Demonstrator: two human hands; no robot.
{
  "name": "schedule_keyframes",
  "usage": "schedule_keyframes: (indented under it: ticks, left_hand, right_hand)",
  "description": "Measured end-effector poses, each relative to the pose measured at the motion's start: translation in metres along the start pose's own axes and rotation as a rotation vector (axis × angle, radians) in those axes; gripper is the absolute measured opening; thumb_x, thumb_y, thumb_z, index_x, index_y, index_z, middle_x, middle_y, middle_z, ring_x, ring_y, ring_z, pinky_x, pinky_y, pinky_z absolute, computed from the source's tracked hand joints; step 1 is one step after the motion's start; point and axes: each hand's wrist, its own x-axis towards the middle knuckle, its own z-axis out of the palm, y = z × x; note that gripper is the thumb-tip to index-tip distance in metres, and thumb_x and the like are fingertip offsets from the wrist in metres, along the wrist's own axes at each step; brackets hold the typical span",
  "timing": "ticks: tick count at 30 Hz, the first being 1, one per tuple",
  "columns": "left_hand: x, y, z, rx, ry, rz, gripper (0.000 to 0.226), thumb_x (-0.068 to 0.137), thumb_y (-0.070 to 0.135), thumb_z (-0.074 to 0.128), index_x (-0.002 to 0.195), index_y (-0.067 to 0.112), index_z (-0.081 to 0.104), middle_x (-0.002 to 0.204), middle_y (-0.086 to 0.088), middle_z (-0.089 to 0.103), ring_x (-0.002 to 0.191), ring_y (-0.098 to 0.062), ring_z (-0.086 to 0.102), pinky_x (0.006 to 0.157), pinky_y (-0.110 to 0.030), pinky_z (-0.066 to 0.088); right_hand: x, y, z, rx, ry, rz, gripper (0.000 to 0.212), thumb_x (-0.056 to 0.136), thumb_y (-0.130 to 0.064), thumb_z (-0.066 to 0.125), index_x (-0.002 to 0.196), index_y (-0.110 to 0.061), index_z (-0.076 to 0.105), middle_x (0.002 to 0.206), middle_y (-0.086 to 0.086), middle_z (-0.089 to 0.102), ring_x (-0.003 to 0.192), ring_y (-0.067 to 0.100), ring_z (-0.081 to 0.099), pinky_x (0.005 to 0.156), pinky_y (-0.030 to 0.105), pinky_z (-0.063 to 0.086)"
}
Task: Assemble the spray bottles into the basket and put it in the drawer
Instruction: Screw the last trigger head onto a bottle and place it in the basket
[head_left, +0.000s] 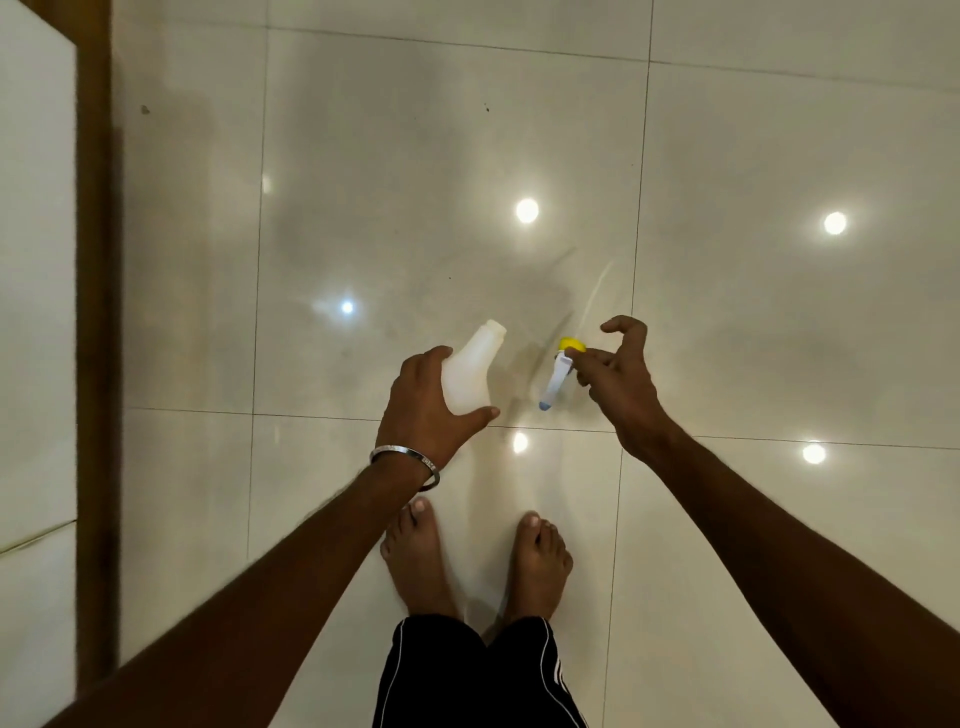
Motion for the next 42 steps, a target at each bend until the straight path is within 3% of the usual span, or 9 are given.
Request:
schedule_keyframes:
  ticks: [4, 10, 16, 19, 22, 26, 29, 35, 42]
  left_hand:
    - [-0.011, 0.002, -0.011, -0.006, -0.007, 0.002, 0.092, 0.058, 0.058, 0.081, 0.134, 0.029, 0.039, 0.134, 0.001, 0.045, 0.117, -0.02, 0.048, 0.087, -0.03, 0.043]
    - [-0.02, 0.005, -0.03, -0.037, -0.011, 0.017, 0.091, 0.057, 0.06, 0.08, 0.133, 0.032, 0.039, 0.134, 0.004, 0.044, 0.117, -0.017, 0.048, 0.086, -0.026, 0.041]
    - [-0.03, 0.011, -0.054, -0.057, -0.011, 0.035, 0.091, 0.055, 0.063, 0.078, 0.132, 0.035, 0.038, 0.133, 0.007, 0.045, 0.116, -0.013, 0.047, 0.087, -0.022, 0.038]
    - [-0.038, 0.014, -0.068, -0.064, -0.011, 0.06, 0.092, 0.054, 0.065, 0.077, 0.132, 0.035, 0.038, 0.134, 0.008, 0.044, 0.116, -0.01, 0.046, 0.089, -0.022, 0.037]
    - [-0.048, 0.018, -0.08, -0.064, -0.009, 0.108, 0.091, 0.055, 0.064, 0.078, 0.132, 0.035, 0.038, 0.133, 0.01, 0.045, 0.116, -0.009, 0.045, 0.091, -0.022, 0.037]
    - [-0.055, 0.022, -0.09, -0.081, -0.003, 0.138, 0.09, 0.055, 0.063, 0.078, 0.131, 0.035, 0.039, 0.132, 0.012, 0.045, 0.116, -0.007, 0.045, 0.092, -0.021, 0.038]
    - [-0.06, 0.027, -0.094, -0.098, -0.006, 0.135, 0.09, 0.054, 0.063, 0.077, 0.131, 0.036, 0.039, 0.132, 0.013, 0.044, 0.116, -0.006, 0.046, 0.092, -0.023, 0.041]
    - [-0.065, 0.035, -0.093, -0.109, -0.013, 0.146, 0.09, 0.055, 0.059, 0.08, 0.132, 0.033, 0.04, 0.133, 0.013, 0.044, 0.118, -0.005, 0.044, 0.094, -0.02, 0.037]
    - [-0.071, 0.034, -0.096, -0.114, -0.025, 0.165, 0.09, 0.056, 0.057, 0.081, 0.132, 0.031, 0.041, 0.133, 0.012, 0.044, 0.117, -0.007, 0.045, 0.094, -0.021, 0.038]
  right_hand:
    - [-0.016, -0.02, -0.01, 0.022, -0.097, -0.058, 0.024, 0.093, -0.027, 0.057, 0.104, -0.047, 0.049, 0.081, 0.0, 0.067, 0.058, 0.011, 0.052, 0.061, 0.027, 0.039]
    - [-0.031, -0.039, -0.015, 0.106, -0.168, -0.022, 0.029, 0.085, -0.021, 0.05, 0.103, -0.027, 0.072, 0.089, 0.006, 0.071, 0.057, 0.016, 0.051, 0.051, 0.022, 0.035]
    - [-0.048, -0.055, -0.016, 0.226, -0.194, 0.009, 0.03, 0.085, -0.002, 0.056, 0.105, -0.021, 0.067, 0.077, 0.004, 0.068, 0.066, 0.019, 0.058, 0.061, 0.029, 0.044]
    - [-0.059, -0.067, -0.019, 0.181, -0.109, -0.065, 0.016, 0.095, -0.013, 0.06, 0.11, -0.016, 0.065, 0.074, 0.003, 0.068, 0.065, 0.016, 0.06, 0.061, 0.03, 0.046]
    - [-0.065, -0.089, -0.021, 0.155, 0.051, -0.138, 0.011, 0.095, -0.036, 0.062, 0.095, -0.028, 0.07, 0.067, -0.002, 0.051, 0.062, 0.012, 0.045, 0.06, 0.03, 0.038]
    - [-0.066, -0.128, -0.017, 0.324, 0.165, -0.118, 0.018, 0.098, -0.038, 0.057, 0.109, -0.03, 0.07, 0.089, -0.017, 0.066, 0.091, 0.008, 0.06, 0.08, 0.027, 0.048]
    - [-0.064, -0.152, -0.009, 0.541, 0.108, -0.097, 0.031, 0.103, -0.033, 0.049, 0.124, -0.014, 0.059, 0.113, 0.001, 0.066, 0.115, 0.021, 0.066, 0.097, 0.038, 0.053]
    - [-0.067, -0.182, 0.014, 0.676, 0.118, -0.16, 0.028, 0.105, -0.03, 0.042, 0.121, -0.01, 0.052, 0.108, 0.012, 0.063, 0.107, 0.025, 0.068, 0.098, 0.044, 0.054]
    - [-0.07, -0.186, 0.031, 0.581, 0.125, -0.243, 0.032, 0.105, -0.028, 0.043, 0.127, -0.007, 0.05, 0.112, 0.011, 0.065, 0.108, 0.023, 0.068, 0.099, 0.041, 0.052]
